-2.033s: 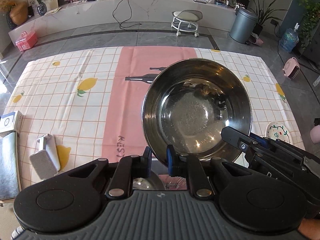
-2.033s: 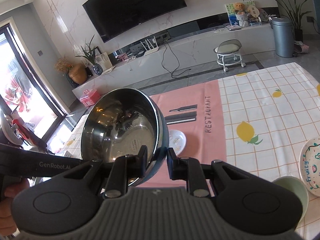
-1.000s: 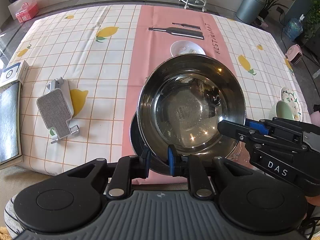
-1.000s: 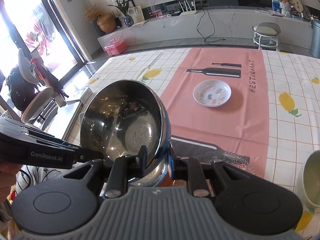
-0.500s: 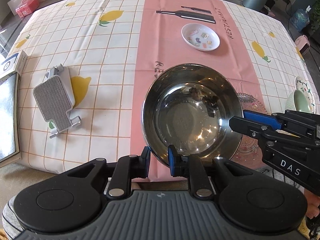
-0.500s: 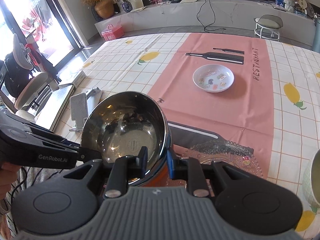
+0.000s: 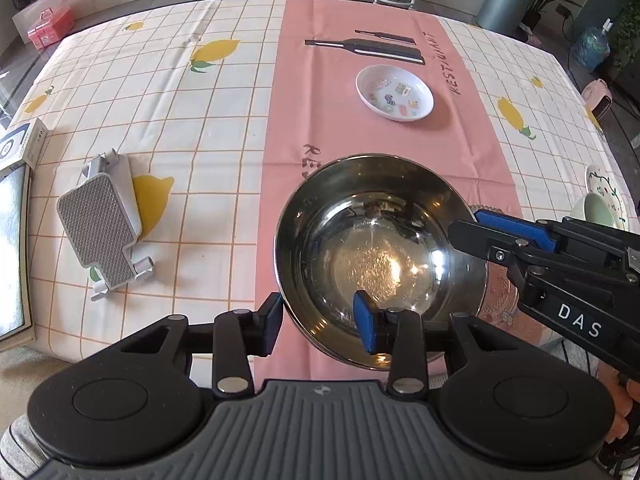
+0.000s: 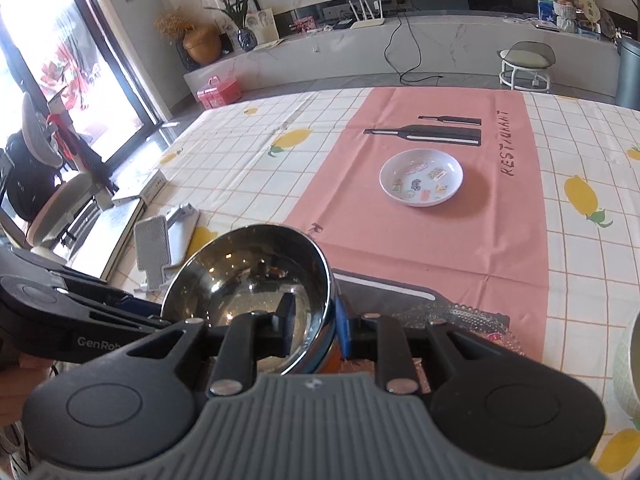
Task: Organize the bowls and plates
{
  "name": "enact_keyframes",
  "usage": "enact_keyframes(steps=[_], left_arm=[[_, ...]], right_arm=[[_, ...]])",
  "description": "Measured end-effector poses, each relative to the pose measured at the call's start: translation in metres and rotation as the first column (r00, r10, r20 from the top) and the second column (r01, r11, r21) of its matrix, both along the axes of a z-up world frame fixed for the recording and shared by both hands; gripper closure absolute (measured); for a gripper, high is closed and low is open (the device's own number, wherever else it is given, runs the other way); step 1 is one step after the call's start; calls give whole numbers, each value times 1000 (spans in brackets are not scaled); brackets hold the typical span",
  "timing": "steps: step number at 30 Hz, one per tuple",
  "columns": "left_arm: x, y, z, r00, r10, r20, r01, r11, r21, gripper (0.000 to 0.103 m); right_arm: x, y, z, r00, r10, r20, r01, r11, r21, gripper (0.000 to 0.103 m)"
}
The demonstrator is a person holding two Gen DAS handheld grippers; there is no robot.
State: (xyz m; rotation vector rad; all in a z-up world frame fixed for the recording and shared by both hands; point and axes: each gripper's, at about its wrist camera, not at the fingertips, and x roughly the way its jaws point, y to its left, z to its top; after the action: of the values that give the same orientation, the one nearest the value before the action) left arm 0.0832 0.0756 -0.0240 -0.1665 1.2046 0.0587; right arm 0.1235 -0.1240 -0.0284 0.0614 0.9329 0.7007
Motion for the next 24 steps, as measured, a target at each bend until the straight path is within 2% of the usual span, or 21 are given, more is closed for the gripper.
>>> enact_keyframes(steps=[3, 7, 12, 18, 19, 20, 22, 24], left_arm=[[7, 4, 2, 999, 12, 32, -12, 1000, 14, 55], [14, 5, 3, 998, 25, 50, -26, 999, 30, 52], [19, 2, -5, 1000, 14, 26, -15, 998, 63, 52], [24, 7, -20, 1000, 30, -8, -29, 993, 112, 52], [25, 10, -23, 999, 41, -19, -39, 993, 115, 49], [25, 12, -26, 999, 45, -20, -43, 994, 101, 44], [27, 18, -27, 999, 47, -28, -45, 997, 69, 43], [28, 22, -27, 998, 59, -36, -57, 997, 47, 42]], right_arm=[[4, 4, 0, 1000, -9, 23, 9, 1000, 4, 81], [7, 11, -8, 1000, -7, 12, 8, 1000, -28, 81], [9, 15, -19, 1000, -8, -7, 7, 998, -60, 82], [16, 12, -26, 999, -32, -38, 30, 998, -48, 81], [16, 12, -26, 999, -33, -39, 31, 998, -47, 81], [16, 12, -27, 999, -33, -36, 31, 998, -50, 80], [16, 14, -27, 999, -35, -22, 33, 997, -63, 75], [15, 14, -28, 999, -35, -15, 34, 997, -68, 75]])
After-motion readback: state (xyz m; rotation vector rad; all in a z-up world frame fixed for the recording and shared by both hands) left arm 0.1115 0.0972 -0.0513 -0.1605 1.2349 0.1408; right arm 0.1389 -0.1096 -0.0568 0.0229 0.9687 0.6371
